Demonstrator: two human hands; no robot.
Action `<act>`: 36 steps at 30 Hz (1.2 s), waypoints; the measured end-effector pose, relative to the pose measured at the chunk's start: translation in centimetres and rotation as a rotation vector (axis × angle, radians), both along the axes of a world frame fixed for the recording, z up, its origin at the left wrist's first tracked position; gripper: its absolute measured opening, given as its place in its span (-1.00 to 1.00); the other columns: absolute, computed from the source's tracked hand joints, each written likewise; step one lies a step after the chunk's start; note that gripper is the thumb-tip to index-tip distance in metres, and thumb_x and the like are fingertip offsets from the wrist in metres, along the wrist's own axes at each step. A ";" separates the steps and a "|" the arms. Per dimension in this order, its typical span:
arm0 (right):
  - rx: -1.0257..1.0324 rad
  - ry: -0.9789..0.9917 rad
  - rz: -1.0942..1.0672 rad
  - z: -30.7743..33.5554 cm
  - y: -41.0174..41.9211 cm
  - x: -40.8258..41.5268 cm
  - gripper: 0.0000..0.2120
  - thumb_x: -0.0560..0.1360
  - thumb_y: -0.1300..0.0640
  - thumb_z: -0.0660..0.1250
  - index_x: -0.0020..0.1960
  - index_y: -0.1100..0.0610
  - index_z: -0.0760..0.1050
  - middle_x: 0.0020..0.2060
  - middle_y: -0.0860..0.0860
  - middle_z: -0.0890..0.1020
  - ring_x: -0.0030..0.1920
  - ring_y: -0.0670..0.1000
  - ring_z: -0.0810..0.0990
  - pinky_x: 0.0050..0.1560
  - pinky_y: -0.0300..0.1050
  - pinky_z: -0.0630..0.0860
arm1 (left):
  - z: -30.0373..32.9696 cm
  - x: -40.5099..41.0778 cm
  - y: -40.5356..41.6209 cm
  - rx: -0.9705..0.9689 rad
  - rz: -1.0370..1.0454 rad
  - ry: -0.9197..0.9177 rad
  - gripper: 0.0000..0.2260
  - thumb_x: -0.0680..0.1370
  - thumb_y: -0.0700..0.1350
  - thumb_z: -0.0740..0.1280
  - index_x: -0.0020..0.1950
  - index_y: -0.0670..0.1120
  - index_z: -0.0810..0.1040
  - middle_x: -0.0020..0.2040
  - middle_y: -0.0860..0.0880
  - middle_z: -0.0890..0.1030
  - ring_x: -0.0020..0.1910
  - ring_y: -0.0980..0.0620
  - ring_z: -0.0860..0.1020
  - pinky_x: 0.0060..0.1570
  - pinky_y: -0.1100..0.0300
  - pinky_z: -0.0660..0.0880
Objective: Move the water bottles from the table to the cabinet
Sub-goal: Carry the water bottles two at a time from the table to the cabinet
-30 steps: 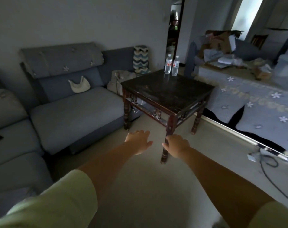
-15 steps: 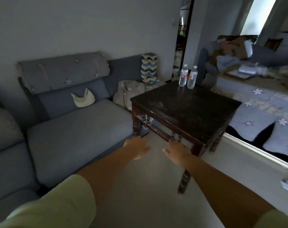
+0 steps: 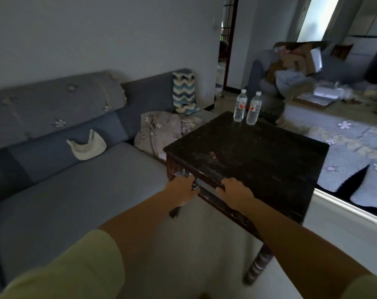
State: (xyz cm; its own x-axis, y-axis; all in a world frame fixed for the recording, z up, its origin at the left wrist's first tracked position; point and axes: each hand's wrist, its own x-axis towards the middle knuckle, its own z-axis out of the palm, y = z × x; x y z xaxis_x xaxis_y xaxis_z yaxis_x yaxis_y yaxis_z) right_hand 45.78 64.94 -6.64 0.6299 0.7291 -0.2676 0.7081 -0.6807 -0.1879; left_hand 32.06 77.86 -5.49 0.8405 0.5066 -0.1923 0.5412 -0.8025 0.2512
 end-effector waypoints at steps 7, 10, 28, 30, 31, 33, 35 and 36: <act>0.012 0.072 -0.021 -0.7 8.6 10.6 -0.55 0.63 -0.13 0.09 0.43 0.07 0.32 0.33 0.10 0.41 0.29 0.11 0.43 0.30 0.12 0.43 | -0.4 10.8 9.4 -0.018 -0.001 0.088 -0.59 0.62 0.15 0.13 0.36 -0.07 0.31 0.27 -0.17 0.45 0.26 -0.19 0.44 0.24 -0.12 0.42; 0.029 0.074 -0.014 -0.4 11.6 15.8 -0.55 0.64 -0.13 0.08 0.42 0.09 0.31 0.34 0.11 0.40 0.31 0.13 0.43 0.31 0.12 0.43 | 0.3 15.8 13.0 0.017 -0.021 0.102 -0.54 0.63 0.15 0.12 0.42 -0.09 0.27 0.31 -0.18 0.42 0.28 -0.19 0.43 0.24 -0.11 0.42; 0.080 0.056 -0.292 -3.0 21.9 40.8 -0.54 0.64 -0.12 0.10 0.42 0.12 0.32 0.34 0.14 0.41 0.31 0.17 0.44 0.29 0.13 0.44 | -4.4 45.7 24.7 -0.079 -0.196 0.052 -0.50 0.61 0.16 0.15 0.47 -0.07 0.26 0.36 -0.16 0.42 0.30 -0.14 0.44 0.26 -0.06 0.43; 0.103 0.080 -0.343 -3.8 23.2 43.3 -0.54 0.63 -0.11 0.11 0.42 0.14 0.33 0.33 0.16 0.43 0.30 0.19 0.45 0.29 0.14 0.44 | -5.6 48.9 26.0 -0.156 -0.193 0.016 -0.47 0.60 0.15 0.18 0.49 -0.08 0.23 0.40 -0.15 0.40 0.34 -0.12 0.43 0.30 -0.05 0.40; 0.121 0.103 -0.384 -4.4 24.1 45.0 -0.53 0.63 -0.11 0.11 0.42 0.14 0.32 0.33 0.17 0.43 0.31 0.20 0.45 0.30 0.14 0.43 | -6.3 51.0 26.8 -0.194 -0.191 0.008 -0.44 0.60 0.15 0.20 0.51 -0.08 0.21 0.42 -0.15 0.39 0.35 -0.12 0.42 0.32 -0.05 0.40; 0.178 0.163 -0.495 -5.7 25.9 48.1 -0.52 0.63 -0.09 0.14 0.44 0.17 0.30 0.34 0.20 0.42 0.32 0.22 0.44 0.32 0.14 0.41 | -7.5 54.6 28.6 -0.248 -0.188 -0.002 -0.41 0.59 0.15 0.22 0.53 -0.08 0.16 0.43 -0.15 0.37 0.36 -0.12 0.41 0.32 -0.07 0.40; 0.259 0.217 -0.615 -6.5 27.2 50.6 -0.48 0.62 -0.07 0.18 0.46 0.20 0.26 0.37 0.23 0.41 0.36 0.24 0.42 0.36 0.12 0.37 | -8.1 57.1 29.9 -0.291 -0.183 -0.037 -0.36 0.58 0.15 0.24 0.55 -0.08 0.11 0.44 -0.17 0.36 0.37 -0.13 0.41 0.33 -0.08 0.39; 0.298 0.241 -0.675 -6.9 28.1 52.1 -0.45 0.61 -0.06 0.20 0.48 0.22 0.23 0.39 0.25 0.40 0.38 0.24 0.40 0.39 0.10 0.35 | -8.4 58.6 30.9 -0.310 -0.175 -0.061 -0.34 0.58 0.14 0.25 0.56 -0.09 0.08 0.45 -0.18 0.34 0.38 -0.14 0.40 0.33 -0.09 0.39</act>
State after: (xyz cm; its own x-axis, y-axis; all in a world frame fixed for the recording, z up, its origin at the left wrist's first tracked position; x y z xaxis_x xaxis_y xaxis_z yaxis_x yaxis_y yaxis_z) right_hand 97.83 93.08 -13.49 0.9127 0.2704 -0.3063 0.0740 -0.8466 -0.5271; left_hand 90.68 108.75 -13.88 0.9238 0.2798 -0.2613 0.3792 -0.7625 0.5243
